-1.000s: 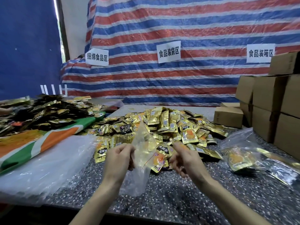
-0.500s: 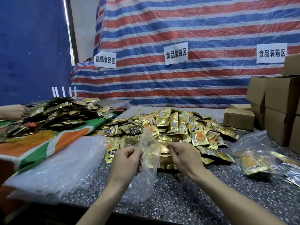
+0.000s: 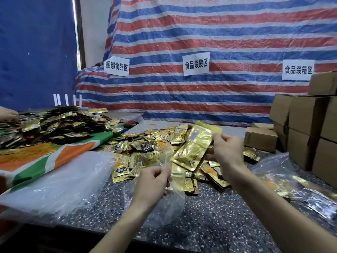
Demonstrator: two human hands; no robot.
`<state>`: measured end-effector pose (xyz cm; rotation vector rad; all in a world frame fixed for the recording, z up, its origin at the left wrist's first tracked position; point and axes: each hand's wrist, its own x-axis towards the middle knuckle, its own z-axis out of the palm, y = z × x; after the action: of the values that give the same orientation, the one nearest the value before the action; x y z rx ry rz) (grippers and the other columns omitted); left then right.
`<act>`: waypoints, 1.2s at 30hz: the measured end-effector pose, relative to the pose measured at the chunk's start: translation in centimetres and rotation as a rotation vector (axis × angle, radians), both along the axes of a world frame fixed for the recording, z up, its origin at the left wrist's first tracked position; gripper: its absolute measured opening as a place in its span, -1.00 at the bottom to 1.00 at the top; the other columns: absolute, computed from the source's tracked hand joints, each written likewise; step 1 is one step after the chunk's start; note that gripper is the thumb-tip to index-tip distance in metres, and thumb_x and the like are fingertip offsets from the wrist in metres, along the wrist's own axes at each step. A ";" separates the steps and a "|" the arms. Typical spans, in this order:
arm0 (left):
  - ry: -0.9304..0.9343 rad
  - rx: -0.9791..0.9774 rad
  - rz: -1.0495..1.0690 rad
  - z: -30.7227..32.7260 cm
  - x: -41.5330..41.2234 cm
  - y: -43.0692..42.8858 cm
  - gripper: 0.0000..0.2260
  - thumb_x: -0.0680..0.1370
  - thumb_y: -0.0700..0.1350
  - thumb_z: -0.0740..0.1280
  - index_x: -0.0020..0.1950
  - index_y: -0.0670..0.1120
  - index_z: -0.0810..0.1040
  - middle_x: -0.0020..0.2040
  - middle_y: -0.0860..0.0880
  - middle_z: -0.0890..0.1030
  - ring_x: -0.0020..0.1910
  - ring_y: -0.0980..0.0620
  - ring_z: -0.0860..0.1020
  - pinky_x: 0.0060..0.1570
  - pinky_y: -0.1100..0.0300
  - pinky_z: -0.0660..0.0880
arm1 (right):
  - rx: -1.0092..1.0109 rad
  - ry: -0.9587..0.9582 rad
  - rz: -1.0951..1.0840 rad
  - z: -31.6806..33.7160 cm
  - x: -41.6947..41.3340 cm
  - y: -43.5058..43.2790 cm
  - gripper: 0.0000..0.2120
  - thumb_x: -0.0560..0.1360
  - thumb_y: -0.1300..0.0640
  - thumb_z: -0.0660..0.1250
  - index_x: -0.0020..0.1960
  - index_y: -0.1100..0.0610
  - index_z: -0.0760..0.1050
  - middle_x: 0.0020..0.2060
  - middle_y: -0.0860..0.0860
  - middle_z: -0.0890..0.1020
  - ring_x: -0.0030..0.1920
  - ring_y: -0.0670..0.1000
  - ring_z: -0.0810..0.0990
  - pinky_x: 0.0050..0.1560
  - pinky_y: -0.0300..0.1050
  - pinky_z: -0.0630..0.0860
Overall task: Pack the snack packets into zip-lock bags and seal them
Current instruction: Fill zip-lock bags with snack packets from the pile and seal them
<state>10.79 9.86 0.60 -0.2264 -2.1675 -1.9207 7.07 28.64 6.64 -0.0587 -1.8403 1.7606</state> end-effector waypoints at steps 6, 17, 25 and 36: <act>0.077 -0.050 -0.036 0.7 0.5 0.8 -0.63 0.65 -0.12 0.25 -0.33 -0.18 0.54 -0.44 0.01 0.50 -0.42 0.03 0.46 -0.46 0.24 0.36 | 0.318 0.034 -0.071 -0.6 1.4 -1.0 -0.67 0.63 0.19 0.23 -0.31 0.17 0.46 -0.58 -0.13 0.39 -0.58 -0.11 0.33 -0.39 0.25 0.62; 0.157 0.027 -0.113 1.7 0.2 2.3 -0.69 0.68 -0.04 0.21 -0.16 -0.16 0.58 -0.32 -0.09 0.58 -0.36 0.09 0.54 -0.39 0.34 0.46 | -0.041 -0.338 0.416 -0.9 1.5 -2.8 -0.82 0.55 0.28 0.29 -0.18 0.25 0.61 -0.32 0.08 0.71 -0.25 0.09 0.68 -0.29 -0.02 0.59; 0.280 0.109 0.009 3.2 -0.4 1.0 -0.70 0.67 -0.05 0.22 -0.21 -0.11 0.57 -0.29 -0.02 0.58 -0.30 0.11 0.53 -0.28 0.28 0.45 | 0.079 0.009 0.242 0.5 1.5 -1.5 -0.78 0.36 0.39 0.51 -0.05 0.17 0.67 -0.08 0.07 0.73 -0.02 0.08 0.71 0.03 0.03 0.60; 0.304 0.174 0.049 3.7 -0.4 -0.2 -0.69 0.67 -0.06 0.22 -0.19 -0.18 0.56 -0.32 -0.01 0.57 -0.35 0.08 0.51 -0.38 0.34 0.47 | 0.767 -0.316 0.319 -8.6 -1.9 -1.9 -0.58 0.51 0.35 0.32 0.29 0.01 0.49 0.26 -0.07 0.55 0.21 -0.12 0.50 0.36 -0.09 0.42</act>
<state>10.38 9.61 4.28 -0.4009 -1.7869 -1.8940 5.14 26.74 -2.00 0.2835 -2.7673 1.1539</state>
